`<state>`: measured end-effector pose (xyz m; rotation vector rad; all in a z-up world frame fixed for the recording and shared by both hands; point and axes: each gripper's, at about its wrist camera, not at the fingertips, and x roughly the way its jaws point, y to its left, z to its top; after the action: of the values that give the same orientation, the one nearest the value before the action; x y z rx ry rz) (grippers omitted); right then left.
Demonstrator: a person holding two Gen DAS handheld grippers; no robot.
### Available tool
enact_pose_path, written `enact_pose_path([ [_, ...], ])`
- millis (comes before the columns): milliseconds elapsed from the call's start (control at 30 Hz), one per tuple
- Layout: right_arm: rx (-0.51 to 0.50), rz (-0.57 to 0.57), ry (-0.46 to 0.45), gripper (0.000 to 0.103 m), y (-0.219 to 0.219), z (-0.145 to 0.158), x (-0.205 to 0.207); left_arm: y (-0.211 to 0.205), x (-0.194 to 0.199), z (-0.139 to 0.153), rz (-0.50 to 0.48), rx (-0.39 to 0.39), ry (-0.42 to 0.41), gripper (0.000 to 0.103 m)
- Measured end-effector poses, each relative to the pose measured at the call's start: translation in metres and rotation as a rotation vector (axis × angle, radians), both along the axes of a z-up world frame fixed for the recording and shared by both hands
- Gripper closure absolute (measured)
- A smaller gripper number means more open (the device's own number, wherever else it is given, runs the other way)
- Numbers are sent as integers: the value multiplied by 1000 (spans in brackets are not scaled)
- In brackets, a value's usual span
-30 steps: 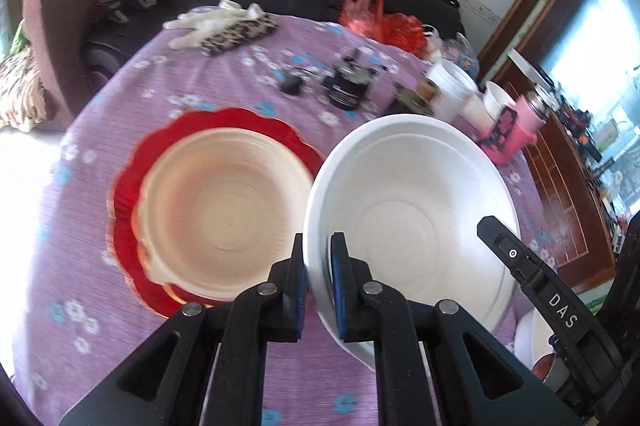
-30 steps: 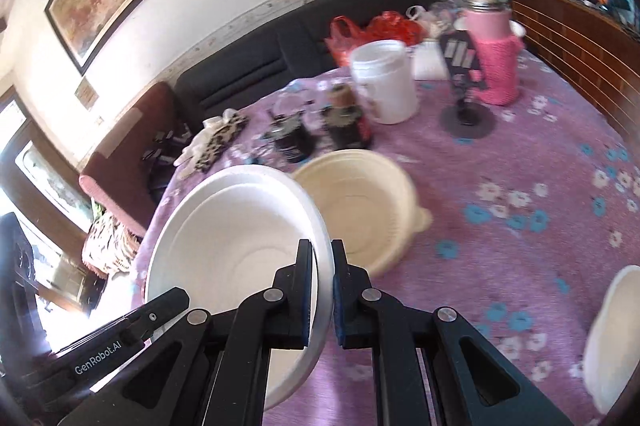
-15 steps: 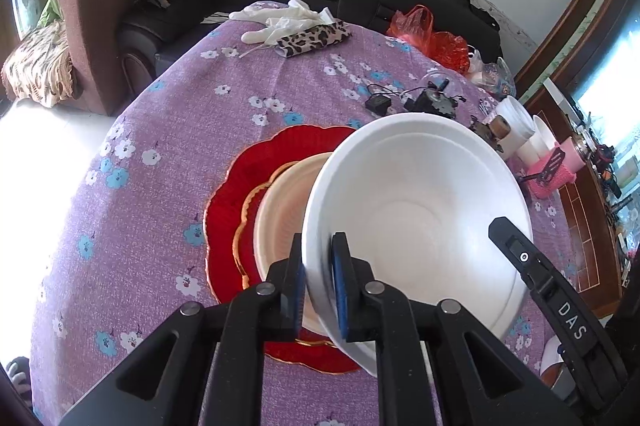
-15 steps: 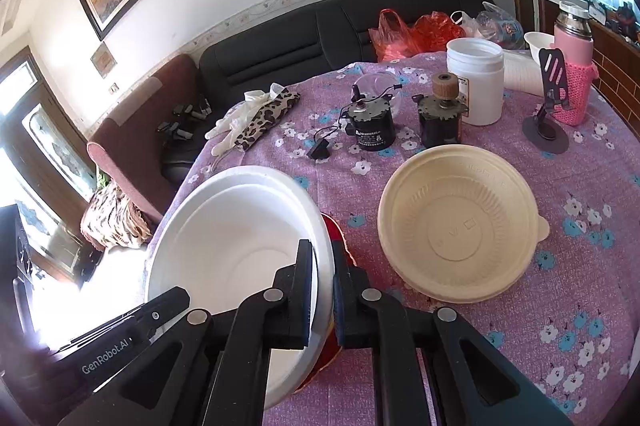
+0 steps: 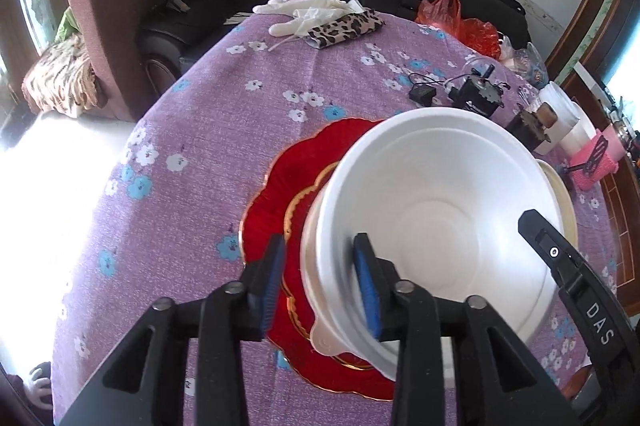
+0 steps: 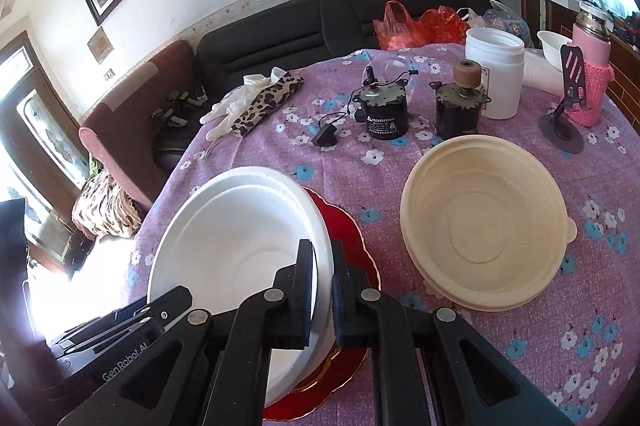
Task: Organize plates and bowls
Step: 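Lift the white bowl with both grippers and carry it over the red plate stack, then lower the white bowl onto the stack and open both grippers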
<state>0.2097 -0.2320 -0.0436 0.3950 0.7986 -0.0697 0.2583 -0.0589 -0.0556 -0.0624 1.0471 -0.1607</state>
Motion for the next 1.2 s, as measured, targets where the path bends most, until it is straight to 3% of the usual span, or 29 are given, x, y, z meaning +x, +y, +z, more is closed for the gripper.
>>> enact_pose_path([
  [200,20,7,-1,93,0,-4,1,7,-1,5,29,8,-23,58],
  [567,-10,7,-54,93,7,4,-3,10,-5,15,66,108,-97,31],
  [667,7,2,-61,93,5,4,-4,8,-7,16,68,132,-110,30],
  [800,44,-2,-59,93,1,0,-2,8,-9,17,97,177,-129,14],
  [900,55,-5,-59,93,0,-1,-2,10,-10,19,118,190,-139,9],
  [1000,56,-2,-74,93,2,2,-4,10,-12,20,137,236,-159,1],
  [1200,95,1,-90,93,3,3,-7,-4,-21,22,123,378,-221,0],
])
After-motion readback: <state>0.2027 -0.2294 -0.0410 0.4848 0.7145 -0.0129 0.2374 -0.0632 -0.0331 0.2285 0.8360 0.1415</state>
